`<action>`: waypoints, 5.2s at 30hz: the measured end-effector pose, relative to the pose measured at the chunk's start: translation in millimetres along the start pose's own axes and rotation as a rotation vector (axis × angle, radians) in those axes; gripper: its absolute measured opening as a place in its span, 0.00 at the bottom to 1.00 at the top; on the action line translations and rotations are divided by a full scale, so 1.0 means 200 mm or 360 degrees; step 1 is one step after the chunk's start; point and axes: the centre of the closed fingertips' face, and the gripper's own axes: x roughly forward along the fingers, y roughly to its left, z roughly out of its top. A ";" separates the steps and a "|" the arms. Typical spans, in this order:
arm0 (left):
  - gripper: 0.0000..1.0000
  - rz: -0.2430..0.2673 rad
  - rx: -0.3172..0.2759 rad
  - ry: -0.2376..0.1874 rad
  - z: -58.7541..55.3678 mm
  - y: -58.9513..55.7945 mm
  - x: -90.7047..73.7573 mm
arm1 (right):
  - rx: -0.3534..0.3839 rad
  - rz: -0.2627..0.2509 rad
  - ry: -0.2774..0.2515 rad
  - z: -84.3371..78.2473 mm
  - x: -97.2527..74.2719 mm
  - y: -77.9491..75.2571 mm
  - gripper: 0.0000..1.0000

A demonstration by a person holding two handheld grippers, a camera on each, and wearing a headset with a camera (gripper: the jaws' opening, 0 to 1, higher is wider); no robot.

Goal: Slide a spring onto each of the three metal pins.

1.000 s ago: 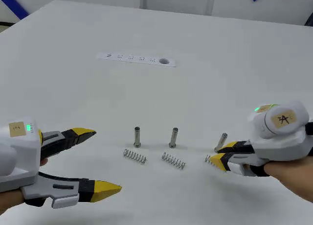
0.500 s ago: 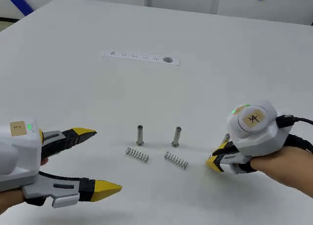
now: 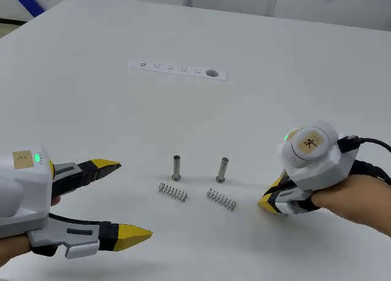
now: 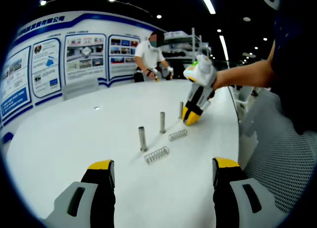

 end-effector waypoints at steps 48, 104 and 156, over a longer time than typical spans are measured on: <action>0.81 -0.0020 0.0021 -0.0015 0.02 -0.02 0.01 | 0.0164 -0.0081 -0.0344 0.25 -0.48 0.00 0.11; 0.81 -0.0009 -0.0014 0.0012 -0.02 -0.02 0.00 | 0.0284 -0.0161 -0.0256 0.16 -0.36 -0.23 0.11; 0.80 -0.0019 -0.0018 -0.0009 -0.02 -0.02 0.01 | 0.0307 -0.0135 -0.0181 0.01 -0.22 -0.18 0.16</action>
